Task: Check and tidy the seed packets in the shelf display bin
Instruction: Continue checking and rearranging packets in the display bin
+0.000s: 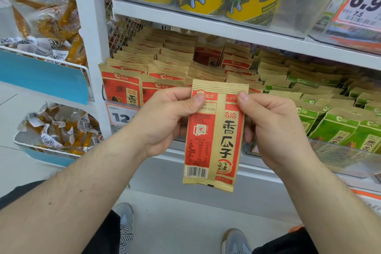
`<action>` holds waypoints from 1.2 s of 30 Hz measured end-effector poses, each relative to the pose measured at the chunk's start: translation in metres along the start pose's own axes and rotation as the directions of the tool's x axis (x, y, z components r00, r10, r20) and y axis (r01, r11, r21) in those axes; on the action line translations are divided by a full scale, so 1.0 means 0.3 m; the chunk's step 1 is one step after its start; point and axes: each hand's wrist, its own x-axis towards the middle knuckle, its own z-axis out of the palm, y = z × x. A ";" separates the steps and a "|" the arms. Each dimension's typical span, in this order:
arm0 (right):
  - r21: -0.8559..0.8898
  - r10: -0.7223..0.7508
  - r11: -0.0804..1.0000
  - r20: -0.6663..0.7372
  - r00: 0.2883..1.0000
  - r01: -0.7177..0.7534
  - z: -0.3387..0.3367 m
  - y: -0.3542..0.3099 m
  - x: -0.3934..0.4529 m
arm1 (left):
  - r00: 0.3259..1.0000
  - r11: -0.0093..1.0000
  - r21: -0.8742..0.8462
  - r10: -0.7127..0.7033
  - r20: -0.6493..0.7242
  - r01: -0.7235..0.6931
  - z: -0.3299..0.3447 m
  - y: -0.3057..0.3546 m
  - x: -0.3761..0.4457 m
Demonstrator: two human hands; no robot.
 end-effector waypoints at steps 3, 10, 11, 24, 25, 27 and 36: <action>0.035 0.010 0.999 -0.012 1.000 -0.010 0.001 0.007 0.005 | 0.999 1.000 -0.006 -0.004 0.033 0.004 -0.004 -0.004 -0.002; 0.061 0.100 0.992 0.105 0.989 -0.107 -0.025 0.013 0.021 | 0.999 0.999 -0.031 -0.014 0.047 0.015 0.010 -0.007 -0.006; 0.019 0.121 0.992 0.155 0.980 -0.126 -0.028 0.009 0.019 | 1.000 0.999 -0.046 -0.008 0.012 0.008 0.012 -0.005 -0.004; 0.089 0.095 0.984 0.457 0.884 -0.152 -0.080 0.029 0.035 | 0.999 0.989 -0.147 0.015 0.043 -0.008 -0.005 0.012 -0.003; 0.124 0.081 0.979 0.485 0.871 -0.160 -0.083 0.028 0.036 | 0.999 0.988 -0.150 0.023 0.040 -0.017 -0.006 0.013 -0.003; 0.197 0.071 0.960 0.518 0.852 -0.200 -0.088 0.027 0.039 | 0.999 0.989 -0.149 0.031 0.040 -0.024 -0.007 0.016 -0.004; 0.180 0.091 0.960 0.529 0.844 -0.215 -0.097 0.034 0.048 | 0.999 0.983 -0.183 0.028 0.047 -0.019 -0.010 0.015 0.000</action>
